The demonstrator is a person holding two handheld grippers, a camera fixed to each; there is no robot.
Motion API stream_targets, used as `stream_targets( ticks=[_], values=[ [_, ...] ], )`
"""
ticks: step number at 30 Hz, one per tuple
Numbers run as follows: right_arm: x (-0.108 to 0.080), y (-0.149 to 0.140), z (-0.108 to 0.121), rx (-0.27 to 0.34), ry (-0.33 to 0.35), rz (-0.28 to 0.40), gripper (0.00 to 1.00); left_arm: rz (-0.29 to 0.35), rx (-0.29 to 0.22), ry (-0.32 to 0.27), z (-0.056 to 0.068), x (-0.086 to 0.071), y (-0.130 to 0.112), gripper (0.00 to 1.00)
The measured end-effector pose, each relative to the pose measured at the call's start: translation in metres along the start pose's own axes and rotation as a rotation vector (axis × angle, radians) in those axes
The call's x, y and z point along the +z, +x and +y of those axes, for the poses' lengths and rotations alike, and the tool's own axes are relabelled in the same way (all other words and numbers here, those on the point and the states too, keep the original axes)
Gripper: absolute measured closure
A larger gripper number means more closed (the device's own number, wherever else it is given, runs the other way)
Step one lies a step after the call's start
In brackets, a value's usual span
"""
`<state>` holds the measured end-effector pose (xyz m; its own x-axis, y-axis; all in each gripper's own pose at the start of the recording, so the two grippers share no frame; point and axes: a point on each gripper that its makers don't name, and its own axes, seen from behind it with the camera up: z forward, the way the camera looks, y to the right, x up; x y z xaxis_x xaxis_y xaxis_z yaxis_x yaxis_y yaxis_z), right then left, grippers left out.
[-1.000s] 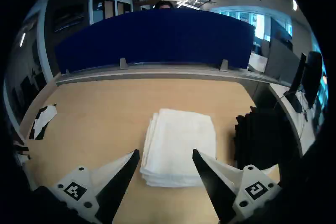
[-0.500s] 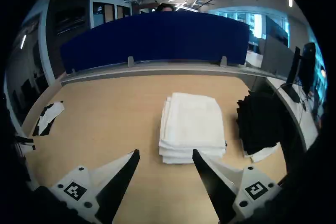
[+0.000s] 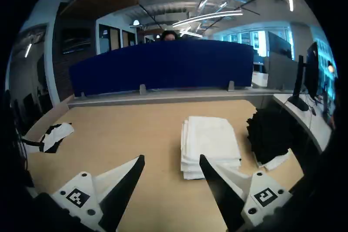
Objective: Fold towel
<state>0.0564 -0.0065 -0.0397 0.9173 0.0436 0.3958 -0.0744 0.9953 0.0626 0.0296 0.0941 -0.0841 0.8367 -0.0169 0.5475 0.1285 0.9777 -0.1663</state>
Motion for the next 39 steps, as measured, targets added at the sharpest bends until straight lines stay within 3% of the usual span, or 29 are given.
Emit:
stream_targets(
  ticks=[6,15,24,33,39],
  values=[
    [-0.012,-0.001,-0.011,0.018,-0.019,0.064,0.02,0.108,0.018,0.011,-0.006,0.004,0.019,0.07],
    [-0.02,-0.026,-0.032,0.065,-0.013,0.026,0.0,0.192,0.029,0.027,-0.018,0.011,0.029,0.07],
    [-0.018,-0.032,-0.041,0.041,-0.008,0.002,0.0,0.26,0.046,0.049,-0.032,0.015,0.035,0.07],
    [-0.013,-0.035,-0.058,0.038,0.03,-0.037,0.0,0.36,0.09,0.066,-0.039,0.007,0.046,0.07],
    [-0.011,-0.028,-0.054,0.026,0.018,-0.049,0.0,0.427,0.096,0.102,-0.051,0.008,0.052,0.07]
  ],
)
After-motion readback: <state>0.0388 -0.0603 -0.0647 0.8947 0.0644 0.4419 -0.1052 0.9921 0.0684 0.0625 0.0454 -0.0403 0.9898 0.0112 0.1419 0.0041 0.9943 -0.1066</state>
